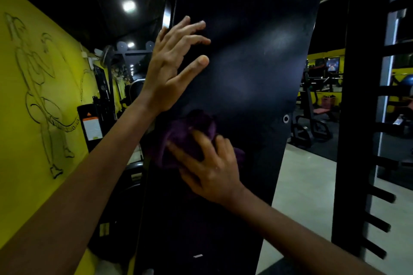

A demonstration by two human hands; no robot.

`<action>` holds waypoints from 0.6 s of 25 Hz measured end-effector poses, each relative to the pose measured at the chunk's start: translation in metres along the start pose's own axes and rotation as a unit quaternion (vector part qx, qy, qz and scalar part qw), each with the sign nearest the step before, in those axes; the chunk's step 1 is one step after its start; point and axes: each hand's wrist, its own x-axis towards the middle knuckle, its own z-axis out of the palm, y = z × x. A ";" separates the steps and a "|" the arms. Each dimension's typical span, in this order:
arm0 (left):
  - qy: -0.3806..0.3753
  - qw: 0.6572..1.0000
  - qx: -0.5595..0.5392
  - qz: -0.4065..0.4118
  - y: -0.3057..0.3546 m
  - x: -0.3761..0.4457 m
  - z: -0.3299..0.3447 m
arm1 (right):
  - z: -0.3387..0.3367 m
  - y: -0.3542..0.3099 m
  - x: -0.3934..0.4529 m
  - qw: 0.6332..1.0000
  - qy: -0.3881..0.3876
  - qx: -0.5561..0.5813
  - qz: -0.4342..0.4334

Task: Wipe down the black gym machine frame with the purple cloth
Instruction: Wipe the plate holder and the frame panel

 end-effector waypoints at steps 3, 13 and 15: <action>0.001 0.987 0.154 0.045 0.000 -0.009 0.005 | -0.015 0.047 -0.021 0.978 -0.050 -0.026 -0.202; -0.010 0.923 0.370 0.102 0.006 -0.032 0.014 | -0.018 0.051 -0.043 0.998 -0.013 -0.039 0.040; -0.026 0.914 0.391 0.105 0.008 -0.040 0.015 | -0.031 0.095 -0.052 0.986 -0.057 -0.099 -0.120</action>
